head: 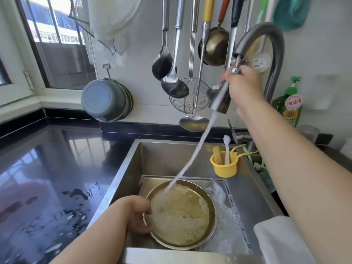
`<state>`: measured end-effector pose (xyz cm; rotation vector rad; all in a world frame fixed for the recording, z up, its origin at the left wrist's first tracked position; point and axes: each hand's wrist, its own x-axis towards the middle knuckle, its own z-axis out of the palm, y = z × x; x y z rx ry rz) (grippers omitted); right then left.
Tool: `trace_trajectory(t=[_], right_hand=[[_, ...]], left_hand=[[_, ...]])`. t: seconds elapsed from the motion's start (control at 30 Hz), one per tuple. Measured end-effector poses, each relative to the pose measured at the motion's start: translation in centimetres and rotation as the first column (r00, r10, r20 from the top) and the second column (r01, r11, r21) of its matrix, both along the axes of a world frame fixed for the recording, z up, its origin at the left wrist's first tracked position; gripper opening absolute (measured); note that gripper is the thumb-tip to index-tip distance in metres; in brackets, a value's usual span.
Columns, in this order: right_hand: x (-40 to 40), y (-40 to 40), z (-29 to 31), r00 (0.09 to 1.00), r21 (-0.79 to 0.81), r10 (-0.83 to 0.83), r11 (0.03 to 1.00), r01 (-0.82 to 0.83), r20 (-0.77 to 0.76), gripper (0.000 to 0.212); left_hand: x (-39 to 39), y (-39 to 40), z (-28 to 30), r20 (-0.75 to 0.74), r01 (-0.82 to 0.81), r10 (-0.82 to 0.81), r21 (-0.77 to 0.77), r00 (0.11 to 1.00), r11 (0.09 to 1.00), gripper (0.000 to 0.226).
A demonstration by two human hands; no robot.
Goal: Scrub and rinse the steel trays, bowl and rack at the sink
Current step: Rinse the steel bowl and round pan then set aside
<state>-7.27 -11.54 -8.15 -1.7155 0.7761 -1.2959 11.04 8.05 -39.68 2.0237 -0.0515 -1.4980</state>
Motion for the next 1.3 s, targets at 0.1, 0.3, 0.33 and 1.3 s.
trace_trajectory(t=[0.1,0.3,0.33,1.3], right_hand=[[-1.1,1.0,-2.4,0.988,-0.017,-0.01,1.0,0.008,-0.154,0.012],[-2.4,2.0,-7.3,0.898,-0.02,0.033,0.999,-0.047,-0.439,0.014],[-2.5,2.0,-7.8,0.884,-0.022,0.027,0.999,-0.042,-0.467,0.014],[-2.6,-1.0,-10.3,0.914,-0.172,-0.088,0.985,0.021,-0.395,0.016]], left_hand=[[-0.4,-0.2,0.5,0.054,-0.019,0.018,0.002,0.998,1.0,0.052],[-0.6,-0.2,1.4,0.278,-0.05,0.071,-0.083,0.958,0.995,0.015],[-1.0,-0.2,1.9,0.322,-0.028,0.057,-0.096,0.945,0.995,0.015],[-4.3,0.7,13.5,0.945,0.539,0.165,0.014,-0.282,0.842,0.025]])
